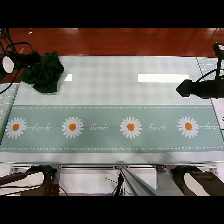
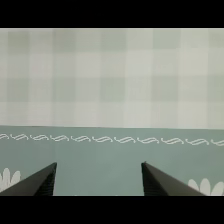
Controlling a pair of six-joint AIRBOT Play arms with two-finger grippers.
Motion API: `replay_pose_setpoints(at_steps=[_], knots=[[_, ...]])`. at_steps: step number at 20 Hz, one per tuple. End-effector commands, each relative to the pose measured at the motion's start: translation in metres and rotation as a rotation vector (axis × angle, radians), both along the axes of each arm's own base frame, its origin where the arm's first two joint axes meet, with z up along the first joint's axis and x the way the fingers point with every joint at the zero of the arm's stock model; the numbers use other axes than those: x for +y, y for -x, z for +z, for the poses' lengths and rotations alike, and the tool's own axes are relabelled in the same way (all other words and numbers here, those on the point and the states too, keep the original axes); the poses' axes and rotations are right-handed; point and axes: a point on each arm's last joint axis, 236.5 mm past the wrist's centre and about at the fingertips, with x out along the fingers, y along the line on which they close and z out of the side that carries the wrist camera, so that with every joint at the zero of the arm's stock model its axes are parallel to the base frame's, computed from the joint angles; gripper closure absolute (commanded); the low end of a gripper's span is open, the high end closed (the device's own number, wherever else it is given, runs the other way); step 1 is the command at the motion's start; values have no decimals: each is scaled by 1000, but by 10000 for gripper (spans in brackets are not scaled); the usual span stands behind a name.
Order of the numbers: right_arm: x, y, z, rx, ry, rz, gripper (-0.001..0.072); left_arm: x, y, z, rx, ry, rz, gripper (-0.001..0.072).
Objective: Fold the shirts.
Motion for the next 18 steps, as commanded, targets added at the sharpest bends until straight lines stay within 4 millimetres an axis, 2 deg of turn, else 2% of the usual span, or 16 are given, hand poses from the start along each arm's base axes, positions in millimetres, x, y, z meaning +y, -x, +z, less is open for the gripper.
replay_pose_setpoints(at_steps=[1,5,7,10,15,18], knots=[[1,2,-1,9,-1,2,115,7,-36,-30,-82,65,29,-13],[1,3,-2,16,-9,-8,115,8,-41,-89,8,73,30,-13],[3,3,-2,18,-23,-15,115,8,-40,-106,37,75,31,-13],[8,7,-12,44,-48,-16,115,17,-41,-120,50,67,38,-13],[8,26,-50,138,-50,-19,115,23,-48,-125,56,75,53,-13],[8,26,-53,138,-49,-20,115,23,-46,-137,127,80,68,-13]])
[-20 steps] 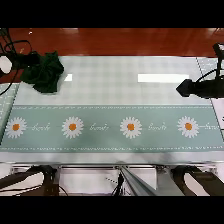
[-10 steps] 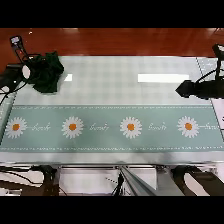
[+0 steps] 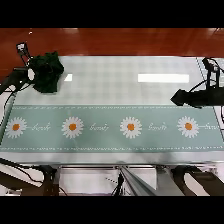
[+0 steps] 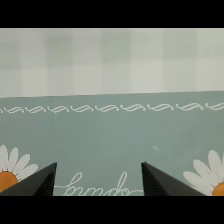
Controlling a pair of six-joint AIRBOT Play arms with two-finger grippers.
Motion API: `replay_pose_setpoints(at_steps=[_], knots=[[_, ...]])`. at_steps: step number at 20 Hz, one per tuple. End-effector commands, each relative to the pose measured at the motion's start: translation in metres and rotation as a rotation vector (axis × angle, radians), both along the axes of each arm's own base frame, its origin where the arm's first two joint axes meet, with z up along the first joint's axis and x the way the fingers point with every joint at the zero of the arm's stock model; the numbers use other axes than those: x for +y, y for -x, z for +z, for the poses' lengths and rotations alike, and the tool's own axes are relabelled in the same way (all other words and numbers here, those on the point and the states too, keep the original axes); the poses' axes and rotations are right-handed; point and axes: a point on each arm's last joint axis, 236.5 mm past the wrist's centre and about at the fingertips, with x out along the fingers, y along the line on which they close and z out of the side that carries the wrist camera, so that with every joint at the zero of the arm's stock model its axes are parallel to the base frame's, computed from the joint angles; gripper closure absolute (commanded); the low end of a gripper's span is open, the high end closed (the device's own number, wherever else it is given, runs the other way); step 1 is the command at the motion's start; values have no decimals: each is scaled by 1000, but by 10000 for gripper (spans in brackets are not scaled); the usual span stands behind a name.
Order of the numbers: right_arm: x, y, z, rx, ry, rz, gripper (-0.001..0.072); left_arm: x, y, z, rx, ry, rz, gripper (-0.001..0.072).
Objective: Fold the shirts.
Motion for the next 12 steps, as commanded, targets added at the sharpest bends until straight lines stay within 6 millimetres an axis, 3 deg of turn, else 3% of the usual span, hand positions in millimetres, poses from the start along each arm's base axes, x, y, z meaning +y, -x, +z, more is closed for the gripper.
replay_pose_setpoints(at_steps=[1,2,5,6,8,10,12], knots=[[0,1,-6,6,-2,-3,115,0,4,-17,94,7,14,-13],[0,0,-6,1,-2,-4,115,-2,5,-23,126,9,17,-5],[0,1,-6,4,-3,-3,115,4,14,-36,238,11,44,347],[0,1,-6,5,-2,-3,115,7,14,-36,252,13,53,482],[0,0,-6,3,-2,-3,115,8,10,-27,238,13,55,677],[0,0,-6,3,-2,-3,116,8,4,-11,213,11,56,679],[0,0,-6,2,0,-2,116,4,-8,25,147,14,54,679]])
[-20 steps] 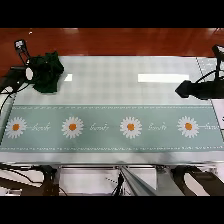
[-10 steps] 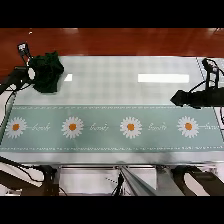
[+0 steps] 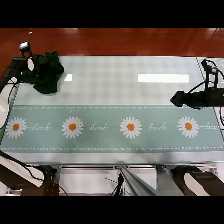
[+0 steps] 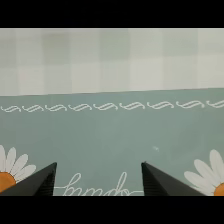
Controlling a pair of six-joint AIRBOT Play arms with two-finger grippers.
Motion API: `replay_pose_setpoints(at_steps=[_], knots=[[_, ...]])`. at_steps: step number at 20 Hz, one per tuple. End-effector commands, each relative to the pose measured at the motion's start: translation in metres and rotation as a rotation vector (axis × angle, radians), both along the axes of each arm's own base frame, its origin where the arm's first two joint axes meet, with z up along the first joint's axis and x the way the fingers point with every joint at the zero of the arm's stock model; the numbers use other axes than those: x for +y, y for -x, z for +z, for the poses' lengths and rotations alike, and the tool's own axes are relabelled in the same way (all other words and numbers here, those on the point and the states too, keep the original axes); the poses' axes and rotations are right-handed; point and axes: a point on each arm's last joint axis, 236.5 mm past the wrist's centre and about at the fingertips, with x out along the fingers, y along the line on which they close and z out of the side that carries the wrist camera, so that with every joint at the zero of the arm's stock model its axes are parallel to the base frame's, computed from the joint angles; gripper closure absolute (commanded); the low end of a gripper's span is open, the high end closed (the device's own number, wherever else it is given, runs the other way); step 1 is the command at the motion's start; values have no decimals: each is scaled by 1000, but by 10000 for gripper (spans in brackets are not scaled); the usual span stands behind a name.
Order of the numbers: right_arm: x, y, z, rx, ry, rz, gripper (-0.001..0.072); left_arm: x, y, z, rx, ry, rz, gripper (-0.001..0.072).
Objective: Fold the shirts.
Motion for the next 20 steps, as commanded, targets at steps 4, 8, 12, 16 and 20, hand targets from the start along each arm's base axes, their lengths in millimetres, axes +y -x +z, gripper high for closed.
replay_pose_setpoints(at_steps=[4,8,12,16,20], knots=[[0,-2,2,-13,10,17,116,-43,-27,167,-299,55,-44,679],[-2,-9,26,-53,38,58,116,-107,24,334,-566,37,-182,679],[-19,-19,70,-124,133,74,116,-184,130,453,-759,60,-378,678],[-49,-18,103,-146,273,56,116,-253,223,462,-673,145,-591,678],[-76,11,93,-7,401,85,116,-343,283,402,-439,231,-860,678]])
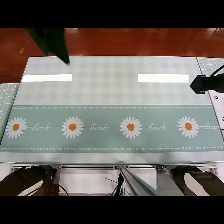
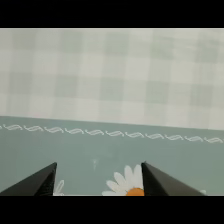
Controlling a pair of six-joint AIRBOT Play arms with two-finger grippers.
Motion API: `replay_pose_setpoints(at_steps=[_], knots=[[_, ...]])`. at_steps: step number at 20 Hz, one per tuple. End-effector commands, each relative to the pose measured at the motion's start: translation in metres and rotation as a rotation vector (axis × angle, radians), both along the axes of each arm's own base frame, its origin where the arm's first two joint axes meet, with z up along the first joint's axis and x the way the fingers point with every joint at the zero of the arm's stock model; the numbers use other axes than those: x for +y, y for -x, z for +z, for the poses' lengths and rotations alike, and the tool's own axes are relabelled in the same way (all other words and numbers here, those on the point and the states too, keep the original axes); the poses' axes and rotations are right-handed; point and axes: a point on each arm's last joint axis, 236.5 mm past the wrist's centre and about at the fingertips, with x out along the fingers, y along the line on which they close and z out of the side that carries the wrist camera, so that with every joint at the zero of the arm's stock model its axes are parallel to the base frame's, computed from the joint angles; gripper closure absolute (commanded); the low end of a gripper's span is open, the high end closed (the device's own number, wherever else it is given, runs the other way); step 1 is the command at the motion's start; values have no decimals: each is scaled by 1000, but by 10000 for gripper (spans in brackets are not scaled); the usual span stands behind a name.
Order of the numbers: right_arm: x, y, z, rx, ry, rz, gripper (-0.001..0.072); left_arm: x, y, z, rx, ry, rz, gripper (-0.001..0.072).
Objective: Fold the shirts.
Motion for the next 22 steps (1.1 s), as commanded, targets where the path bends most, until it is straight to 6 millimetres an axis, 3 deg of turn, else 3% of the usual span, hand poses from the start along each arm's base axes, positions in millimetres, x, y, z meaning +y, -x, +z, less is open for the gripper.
replay_pose_setpoints(at_steps=[1,2,5,7,9,11,13,14,16,17,19,22], knots=[[-29,27,-3,120,134,-14,116,-74,66,-62,180,-87,-253,678],[-31,29,-4,130,141,-18,116,-92,76,-96,254,-121,-287,678],[-27,26,-3,112,128,-11,116,-135,104,-225,455,-221,-343,678],[-26,25,-2,108,124,-9,116,-150,123,-301,538,-242,-351,678],[-26,25,-2,108,123,-9,116,-150,139,-359,616,-259,-334,678],[-26,24,-2,107,122,-8,116,-143,148,-395,684,-286,-306,678],[-26,24,-2,104,122,-8,116,-143,146,-403,693,-297,-301,676],[-26,23,-2,100,122,-8,116,-145,144,-400,683,-284,-302,616],[-26,22,-1,96,123,-8,116,-144,134,-383,670,-273,-292,210],[-26,22,-1,96,124,-8,116,-136,126,-368,671,-293,-279,111],[-26,22,-1,95,124,-8,116,-101,98,-325,610,-405,-257,108],[-27,20,0,88,125,-8,116,-13,50,-246,473,-496,-93,108]])
